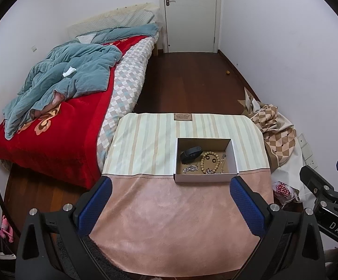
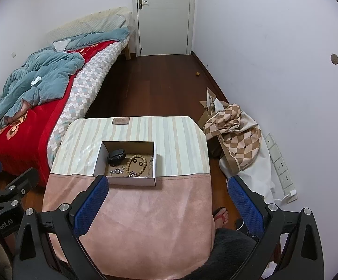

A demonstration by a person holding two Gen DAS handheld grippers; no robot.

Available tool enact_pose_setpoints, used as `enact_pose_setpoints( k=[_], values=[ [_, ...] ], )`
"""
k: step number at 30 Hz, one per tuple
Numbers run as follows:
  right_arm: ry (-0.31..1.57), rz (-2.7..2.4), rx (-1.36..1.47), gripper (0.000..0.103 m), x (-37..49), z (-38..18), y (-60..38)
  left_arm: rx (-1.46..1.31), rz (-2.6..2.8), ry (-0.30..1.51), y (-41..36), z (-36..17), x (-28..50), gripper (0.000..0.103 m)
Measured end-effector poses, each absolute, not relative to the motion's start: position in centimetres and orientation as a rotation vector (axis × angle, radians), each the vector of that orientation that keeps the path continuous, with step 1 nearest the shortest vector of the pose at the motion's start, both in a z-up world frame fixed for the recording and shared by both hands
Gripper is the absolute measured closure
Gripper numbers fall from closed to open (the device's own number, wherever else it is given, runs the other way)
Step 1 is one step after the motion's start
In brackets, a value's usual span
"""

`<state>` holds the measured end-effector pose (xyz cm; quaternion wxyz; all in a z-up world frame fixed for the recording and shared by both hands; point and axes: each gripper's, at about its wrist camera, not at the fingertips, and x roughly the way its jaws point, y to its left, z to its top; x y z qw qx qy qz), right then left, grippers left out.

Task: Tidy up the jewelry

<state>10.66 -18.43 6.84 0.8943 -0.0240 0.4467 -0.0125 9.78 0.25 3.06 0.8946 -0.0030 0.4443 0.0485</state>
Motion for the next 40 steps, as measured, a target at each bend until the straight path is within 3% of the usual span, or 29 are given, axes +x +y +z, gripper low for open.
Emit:
enact_pose_setpoints(
  k=[40],
  values=[
    [0.928, -0.025, -0.053, 0.000, 10.81, 6.78, -18.60, -0.015, 0.090, 0.915, 0.26, 2.86, 9.55, 0.000]
  ],
)
